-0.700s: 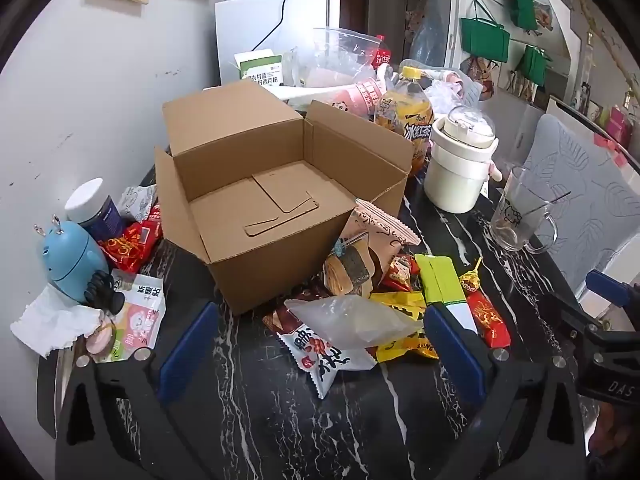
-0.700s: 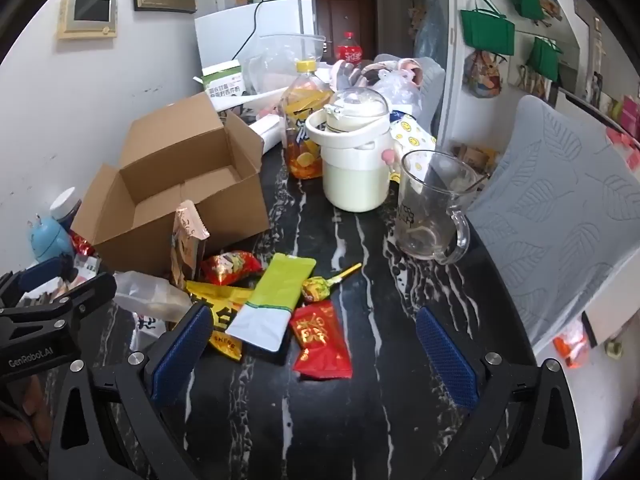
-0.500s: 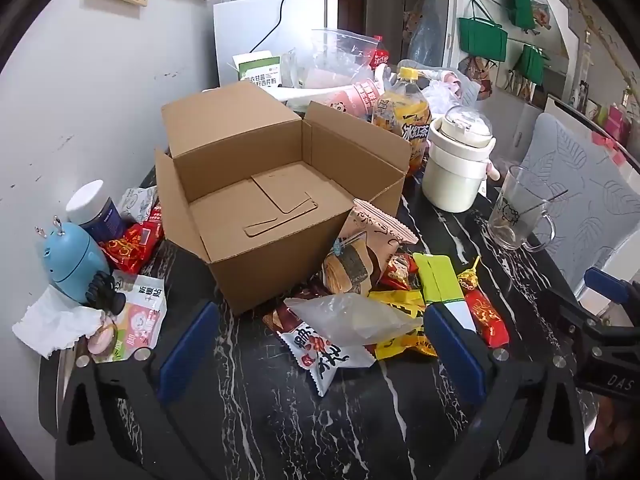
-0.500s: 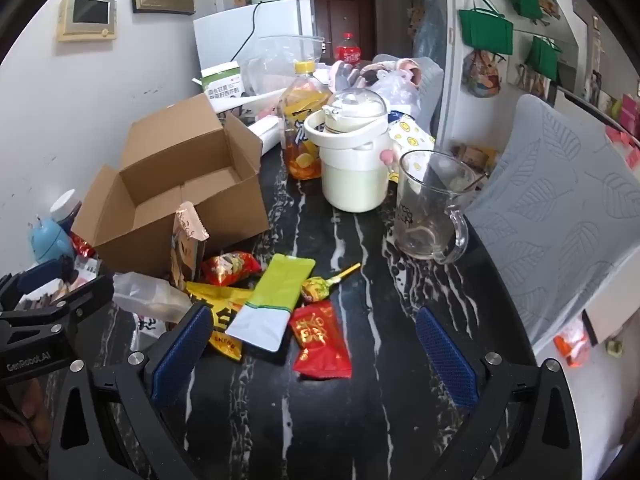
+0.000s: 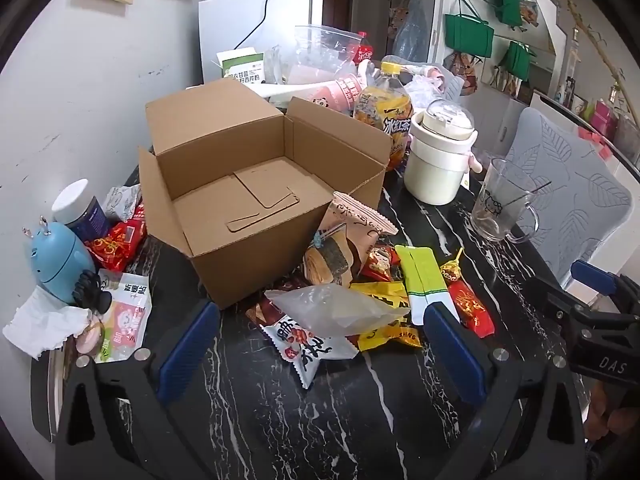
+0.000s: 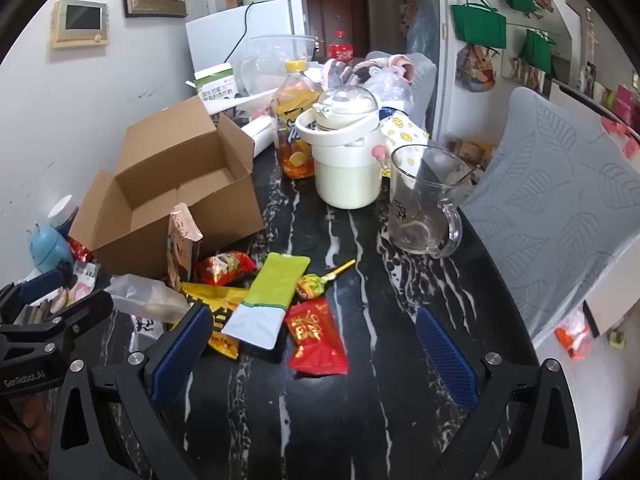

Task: Organize snacks

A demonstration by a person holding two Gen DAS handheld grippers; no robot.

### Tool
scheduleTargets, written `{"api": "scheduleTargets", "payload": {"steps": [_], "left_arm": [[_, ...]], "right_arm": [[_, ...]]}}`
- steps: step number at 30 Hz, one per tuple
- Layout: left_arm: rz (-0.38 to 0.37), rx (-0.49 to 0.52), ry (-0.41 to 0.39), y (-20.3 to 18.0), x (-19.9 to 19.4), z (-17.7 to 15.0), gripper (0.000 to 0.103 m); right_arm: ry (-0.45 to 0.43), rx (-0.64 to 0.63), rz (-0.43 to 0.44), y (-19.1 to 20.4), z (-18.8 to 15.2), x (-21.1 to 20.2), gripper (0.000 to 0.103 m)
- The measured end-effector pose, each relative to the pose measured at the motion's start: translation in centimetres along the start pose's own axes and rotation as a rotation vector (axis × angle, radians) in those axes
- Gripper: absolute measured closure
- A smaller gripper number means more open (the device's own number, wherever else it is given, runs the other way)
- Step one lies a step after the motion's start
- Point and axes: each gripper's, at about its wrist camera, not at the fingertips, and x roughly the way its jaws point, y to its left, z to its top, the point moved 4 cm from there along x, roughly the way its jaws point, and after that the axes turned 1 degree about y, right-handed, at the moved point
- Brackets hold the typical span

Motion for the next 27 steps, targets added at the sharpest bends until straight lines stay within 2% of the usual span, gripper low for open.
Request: {"api": "scheduleTargets", "payload": {"steps": [27], "left_arm": [[-0.019, 0.006, -0.007, -0.26, -0.58, 0.16, 0.000]], "right_arm": [[-0.009, 0.001, 0.008, 0.08, 0.06, -0.20, 0.000]]}}
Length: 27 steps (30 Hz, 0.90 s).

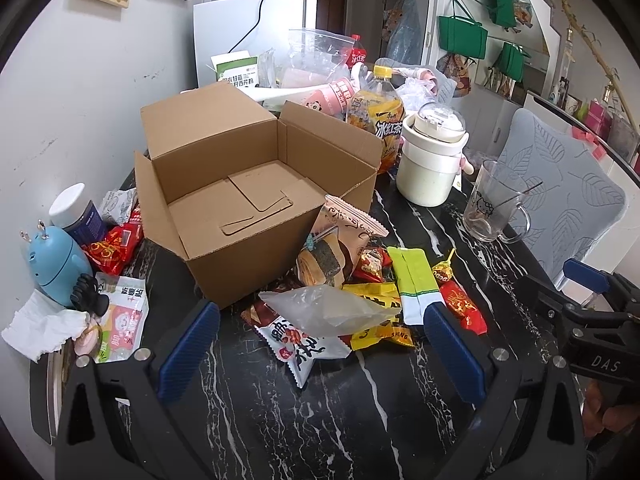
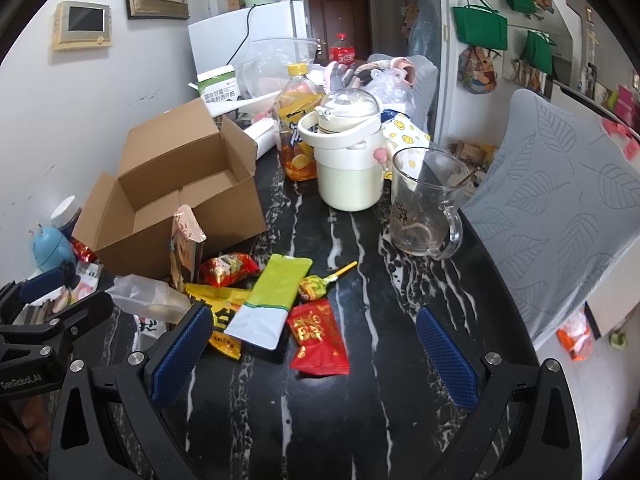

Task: Organize snacks

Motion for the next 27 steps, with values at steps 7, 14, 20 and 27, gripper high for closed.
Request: {"api": "scheduleTargets", "payload": {"steps": [7, 14, 20, 27], "left_arm": [[0.001, 0.001, -0.006, -0.07, -0.03, -0.03, 0.000], [-0.008, 0.000, -0.004, -0.10, -0.15, -0.06, 0.000], [-0.003, 0.001, -0.008, 0.00, -0.32, -0.04, 0.000], [0.000, 0.001, -0.011, 0.07, -0.61, -0.08, 0.000]], "right_arm": [[0.003, -0.003, 0.000, 0.21, 0.12, 0.01, 0.000], [-0.001, -0.010, 0.003, 0.17, 0.02, -0.01, 0.000], [0.001, -0.015, 0.008, 0.22, -0.02, 0.08, 0.000], [-0.004, -0.026, 0.015, 0.53, -0.01, -0.05, 0.000]]}}
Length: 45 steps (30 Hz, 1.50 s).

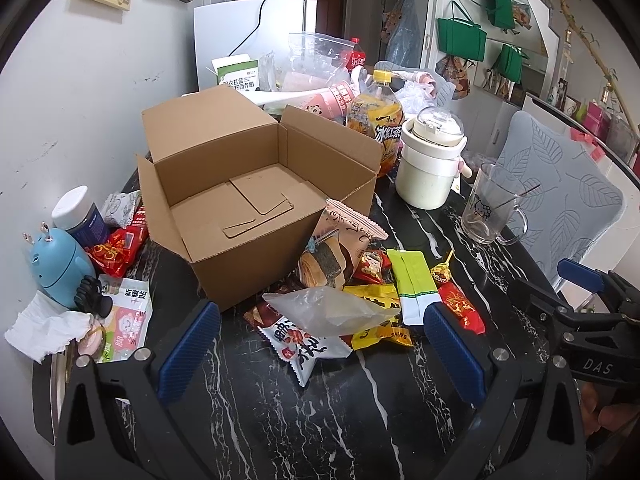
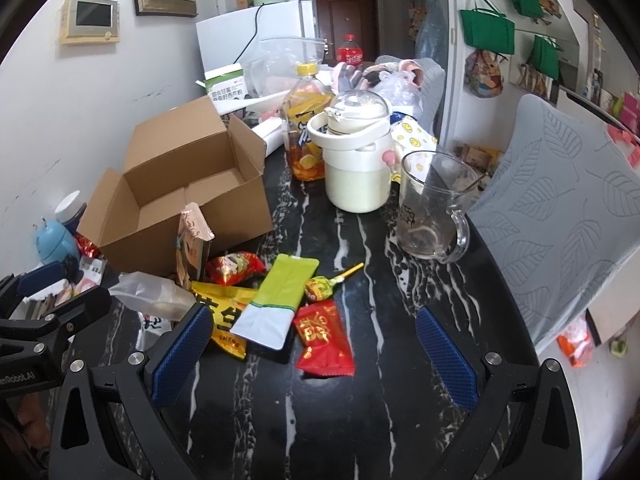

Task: Organize snacks

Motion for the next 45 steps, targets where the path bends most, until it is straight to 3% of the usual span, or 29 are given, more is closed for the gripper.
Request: {"api": "scheduleTargets", "payload": {"steps": [21, 34, 42, 45], "left_arm": [[-0.019, -0.037, 0.010, 0.6, -0.6, -1.5, 0.000], [-0.034, -0.104, 0.089, 2.3, 1.4, -4.6, 0.000], [-0.034, -0.146, 0.128, 3.0, 3.5, -5.0, 0.000], [-0.039, -0.148, 0.141, 2.8, 4.3, -4.9, 0.000]], "right_arm": [[0.000, -0.025, 0.025, 0.5, -1.6, -0.2, 0.000], [0.068, -0.049, 0.092, 1.2, -4.1, 2.9, 0.000], [0.107, -0.067, 0.082, 1.1, -4.8, 5.2, 0.000], [0.124, -0.073, 0.074, 0.8, -4.8, 6.0, 0.005]]}}
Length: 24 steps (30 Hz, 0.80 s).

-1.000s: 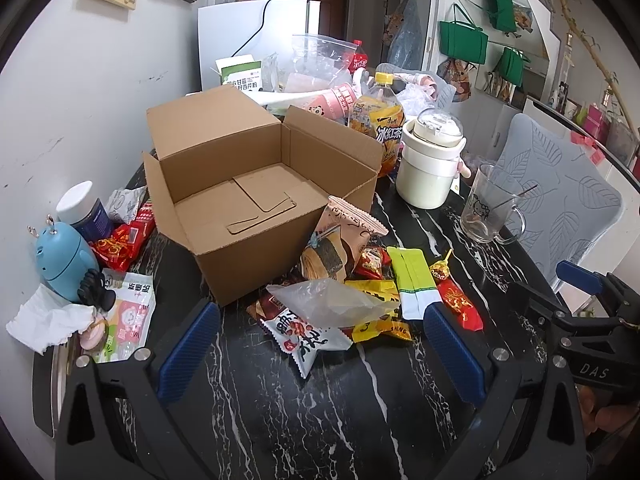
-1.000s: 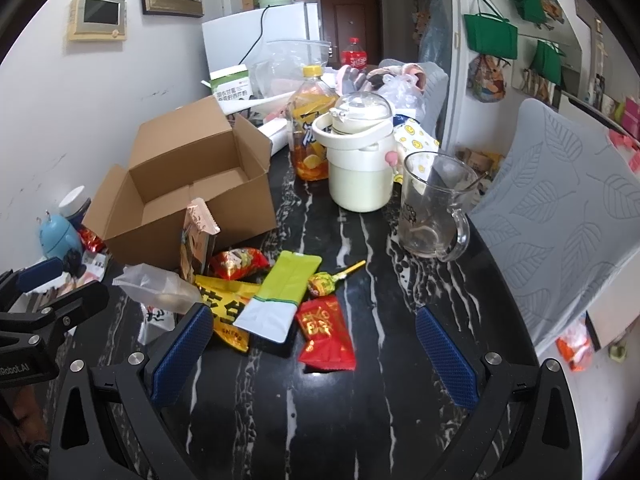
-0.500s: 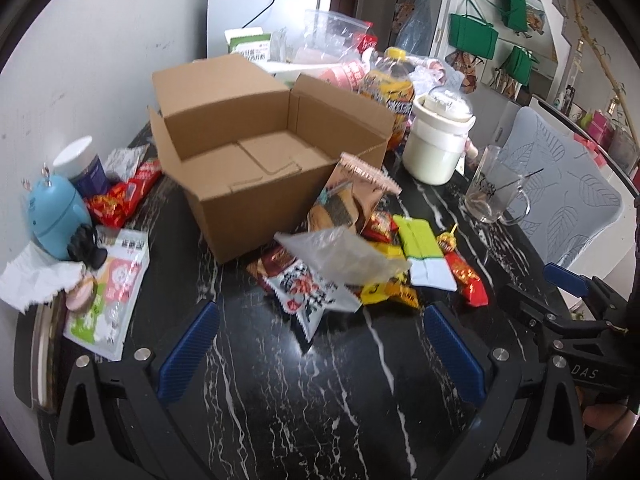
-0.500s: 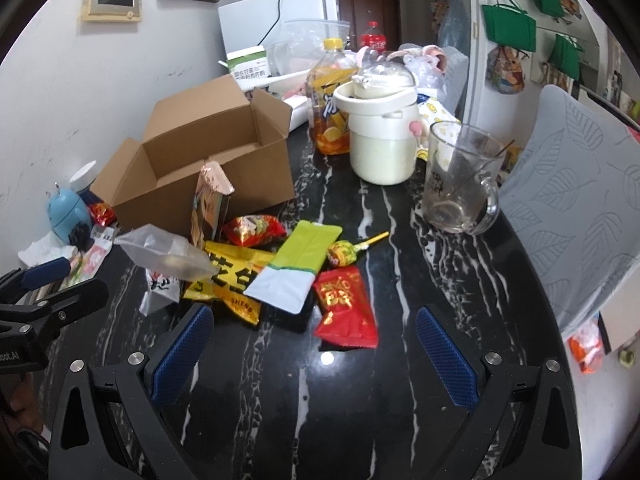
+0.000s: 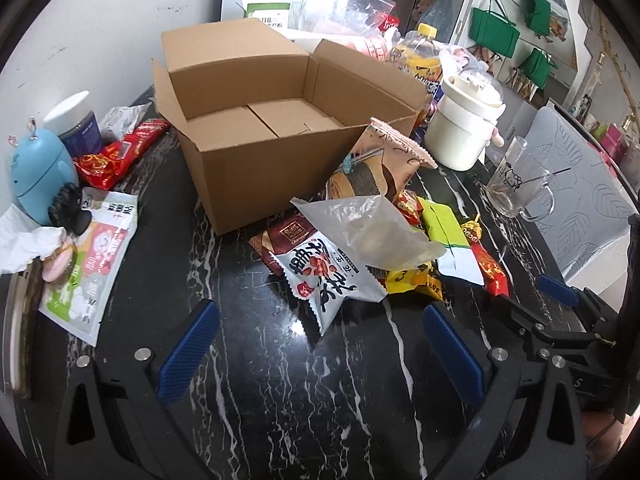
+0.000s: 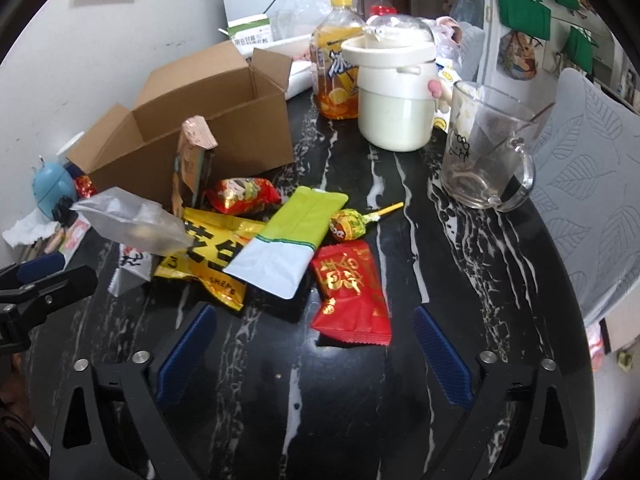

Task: Organize snacks
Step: 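Reach the left tool to the white-red snack bag while the right tool reaches the red-gold candy packet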

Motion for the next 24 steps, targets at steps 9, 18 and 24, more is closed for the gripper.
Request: {"api": "scheduleTargets", "payload": {"steps": [9, 18, 24], "left_arm": [[-0.008, -0.030, 0.034, 0.5, 2.5, 1.0, 0.007], [-0.020, -0.040, 0.094, 0.3, 5.5, 1.3, 0.027], [-0.025, -0.047, 0.113, 0.0, 6.4, 0.8, 0.053]], "right_arm": [[0.039, 0.026, 0.009, -1.4, 0.3, 2.3, 0.013], [0.071, 0.020, 0.013, -1.9, 0.4, 3.9, 0.023], [0.066, 0.002, 0.005, -1.8, 0.5, 4.3, 0.036]]}}
